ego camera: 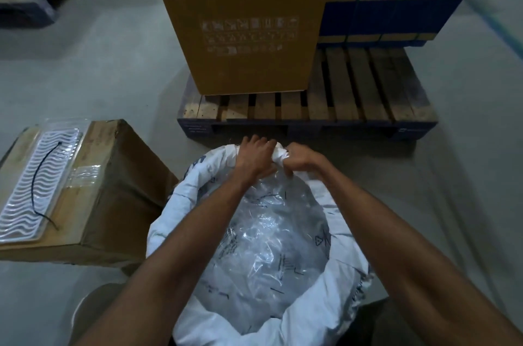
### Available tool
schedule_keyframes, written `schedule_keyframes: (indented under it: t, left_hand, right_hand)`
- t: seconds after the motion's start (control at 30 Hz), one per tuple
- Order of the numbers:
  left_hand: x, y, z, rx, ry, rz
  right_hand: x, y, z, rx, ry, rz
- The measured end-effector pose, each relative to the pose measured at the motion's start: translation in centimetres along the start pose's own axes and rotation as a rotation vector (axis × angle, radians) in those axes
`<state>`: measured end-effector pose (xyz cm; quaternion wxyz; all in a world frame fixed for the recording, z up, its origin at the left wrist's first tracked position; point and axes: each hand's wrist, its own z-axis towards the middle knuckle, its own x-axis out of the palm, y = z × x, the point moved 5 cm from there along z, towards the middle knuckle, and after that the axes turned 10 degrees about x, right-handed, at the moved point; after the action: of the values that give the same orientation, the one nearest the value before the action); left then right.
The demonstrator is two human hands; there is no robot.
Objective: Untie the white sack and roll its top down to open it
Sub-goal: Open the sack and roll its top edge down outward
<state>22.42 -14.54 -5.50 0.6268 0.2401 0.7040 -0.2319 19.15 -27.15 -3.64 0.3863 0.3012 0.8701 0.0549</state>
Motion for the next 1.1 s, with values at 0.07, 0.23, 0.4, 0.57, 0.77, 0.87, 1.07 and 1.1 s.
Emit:
schedule_keyframes:
  t: [0.07,0.23,0.4,0.57,0.77,0.87,1.07,1.1]
  left_hand:
    - [-0.9,0.3,1.0,-0.054,0.046,-0.036]
    - [-2.1,1.4,2.4,-0.111,0.446,-0.178]
    - [-1.5,1.3,2.5,0.120,0.266,-0.418]
    - [0.0,-1.2,0.8,0.328,0.054,-0.192]
    - [0.5,-1.6,2.6,0.156,0.093,-0.152]
    - [0.7,-2.2,2.8,0.094,0.101,-0.152]
    - [0.9,-4.6,1.6,0.208,0.085,-0.212]
    - [1.0,-5.5,1.2,0.277,0.061,-0.219]
  right_hand:
    - [0.5,-0.8,-0.8,-0.049,-0.277,-0.085]
    - [2.1,-2.7,-2.5,0.032,-0.500,-0.219]
    - [0.8,-5.0,-0.3,-0.126,-0.211,0.180]
    - [-0.3,-5.7,-0.3,-0.087,0.105,0.282]
    - [1.9,-7.4,-3.0,-0.027,-0.421,0.031]
    - [2.8,-8.4,-4.9,0.137,-0.577,-0.079]
    - [2.8,-9.2,-3.5,0.079,-0.433,0.218]
    - [2.6,-9.5,-3.2,0.070,-0.392,0.347]
